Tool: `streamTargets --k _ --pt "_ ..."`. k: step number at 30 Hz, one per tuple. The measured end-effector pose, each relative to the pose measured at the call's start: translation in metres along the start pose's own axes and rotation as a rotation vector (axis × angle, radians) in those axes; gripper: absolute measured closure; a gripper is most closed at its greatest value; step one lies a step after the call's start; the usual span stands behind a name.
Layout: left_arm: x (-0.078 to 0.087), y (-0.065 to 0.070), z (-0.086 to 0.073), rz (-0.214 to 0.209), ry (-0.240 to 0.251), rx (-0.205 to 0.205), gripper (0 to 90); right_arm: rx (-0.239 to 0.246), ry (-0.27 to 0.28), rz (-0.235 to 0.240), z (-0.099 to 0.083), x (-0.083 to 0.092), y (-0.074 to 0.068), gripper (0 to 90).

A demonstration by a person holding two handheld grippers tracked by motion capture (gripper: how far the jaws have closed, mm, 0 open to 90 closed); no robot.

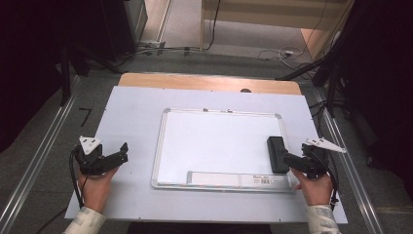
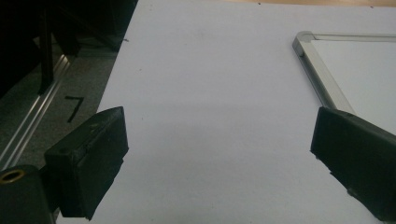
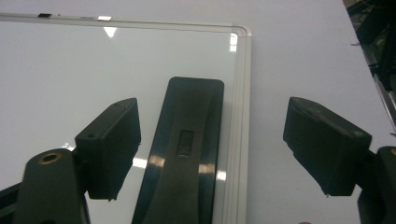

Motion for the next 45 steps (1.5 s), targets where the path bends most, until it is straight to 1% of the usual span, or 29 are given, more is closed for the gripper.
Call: streamTargets --k 4,7,20,24,29,40,45 --pt "0.0 0.0 0.0 0.001 0.0 0.001 4.5 -0.004 0.004 -0.004 -0.002 0.003 0.006 17.7" --pt "0.0 -0.001 0.0 0.002 0.0 0.005 4.5 -0.008 0.017 0.002 -0.002 0.007 0.008 17.7" --pt "-0.001 -0.002 0.0 0.001 -0.002 0.012 4.5 -0.01 0.029 -0.013 -0.007 0.016 0.019 17.7" --pt "-0.001 -0.002 0.0 0.0 -0.004 0.016 4.5 -0.018 0.033 -0.022 -0.008 0.019 0.023 17.7" --pt "-0.001 -0.002 -0.001 0.0 -0.004 0.016 4.5 -0.012 0.031 -0.029 -0.012 0.021 0.027 17.7" --pt "-0.001 -0.002 -0.001 -0.001 -0.008 0.013 4.5 -0.026 0.029 -0.049 -0.019 0.027 0.04 17.8" --pt "-0.003 -0.002 -0.003 -0.014 -0.025 0.034 4.6 -0.038 0.02 -0.063 -0.023 0.029 0.048 17.7"
Point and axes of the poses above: each handheld gripper's, and its own axes: x roughly backward along the jaws, z roughly out of its top, y roughly to its right, the point moved 8 cm from there along -x, roughly forward along the jaws, and after that the axes turned 3 degrees about x, right-handed, at the moved point
